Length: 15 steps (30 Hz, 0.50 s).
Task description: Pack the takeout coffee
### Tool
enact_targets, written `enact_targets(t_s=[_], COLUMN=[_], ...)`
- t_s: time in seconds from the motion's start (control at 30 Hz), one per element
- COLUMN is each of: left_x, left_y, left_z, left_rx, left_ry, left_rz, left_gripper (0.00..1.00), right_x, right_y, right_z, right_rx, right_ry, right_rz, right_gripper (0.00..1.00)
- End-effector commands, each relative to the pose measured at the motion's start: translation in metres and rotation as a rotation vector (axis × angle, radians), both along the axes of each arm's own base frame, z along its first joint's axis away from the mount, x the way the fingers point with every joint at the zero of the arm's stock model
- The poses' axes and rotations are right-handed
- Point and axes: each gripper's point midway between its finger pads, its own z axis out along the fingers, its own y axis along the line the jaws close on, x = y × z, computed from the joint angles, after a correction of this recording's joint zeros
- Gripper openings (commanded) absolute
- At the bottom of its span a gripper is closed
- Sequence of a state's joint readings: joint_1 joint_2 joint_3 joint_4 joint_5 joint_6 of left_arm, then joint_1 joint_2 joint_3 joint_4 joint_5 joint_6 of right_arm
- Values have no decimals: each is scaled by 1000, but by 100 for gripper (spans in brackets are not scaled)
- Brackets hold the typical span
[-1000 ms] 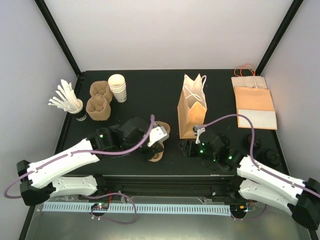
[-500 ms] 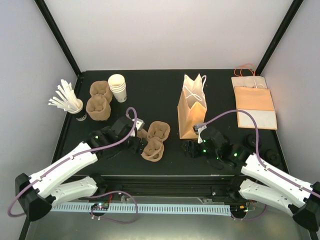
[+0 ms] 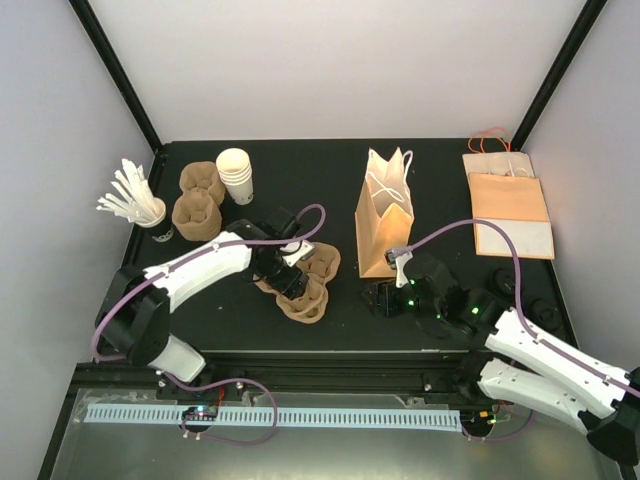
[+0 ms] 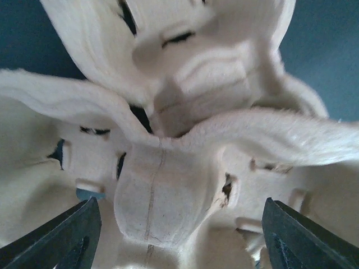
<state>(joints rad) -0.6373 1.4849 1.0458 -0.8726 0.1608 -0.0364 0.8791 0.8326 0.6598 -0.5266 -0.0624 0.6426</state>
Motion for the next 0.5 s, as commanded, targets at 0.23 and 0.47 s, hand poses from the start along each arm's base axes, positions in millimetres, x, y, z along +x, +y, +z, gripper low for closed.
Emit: enact_targets(t_s=[0.23,0.47], left_x=[-7,-8], left_y=[0,-1], left_z=[-8,-4], left_rx=[57,49], left_ry=[101,108], left_rz=[-90,-87], left_gripper=[59,46], right_x=[-2,-3], right_y=[-4,-3], right_z=[20,18], right_rx=[22,29], right_ry=[-59,-52], right_rz=[17,22], right_gripper=[73,74])
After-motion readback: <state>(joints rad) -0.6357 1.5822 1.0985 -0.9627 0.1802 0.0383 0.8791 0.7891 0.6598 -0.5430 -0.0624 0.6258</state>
